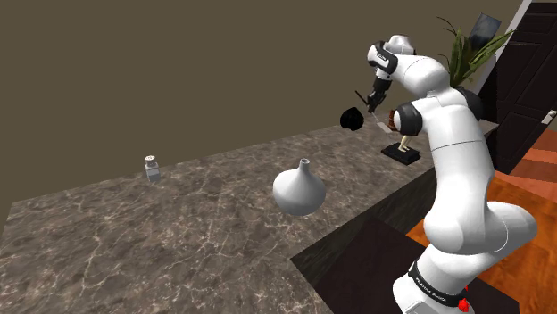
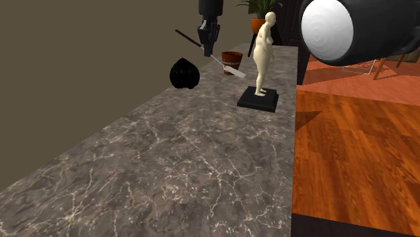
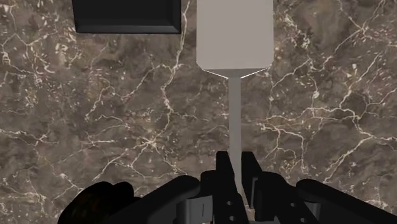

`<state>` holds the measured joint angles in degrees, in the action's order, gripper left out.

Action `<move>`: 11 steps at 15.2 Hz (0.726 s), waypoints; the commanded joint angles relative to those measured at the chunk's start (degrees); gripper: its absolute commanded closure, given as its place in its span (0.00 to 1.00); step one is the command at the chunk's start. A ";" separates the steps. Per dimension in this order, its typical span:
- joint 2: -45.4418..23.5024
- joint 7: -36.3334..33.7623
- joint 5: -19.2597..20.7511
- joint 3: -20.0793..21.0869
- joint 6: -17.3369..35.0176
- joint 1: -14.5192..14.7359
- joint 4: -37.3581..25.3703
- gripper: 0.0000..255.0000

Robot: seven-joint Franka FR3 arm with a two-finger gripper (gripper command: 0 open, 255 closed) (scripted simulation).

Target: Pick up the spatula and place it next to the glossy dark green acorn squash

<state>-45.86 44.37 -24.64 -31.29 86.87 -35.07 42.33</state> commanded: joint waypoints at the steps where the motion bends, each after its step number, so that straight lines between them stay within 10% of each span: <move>1: 0.34 0.46 0.05 -0.10 1.67 0.63 2.21 1.00; 11: 3.20 2.46 0.58 -0.86 11.54 4.69 15.95 1.00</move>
<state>-42.49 46.73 -23.99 -32.19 97.55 -30.54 57.57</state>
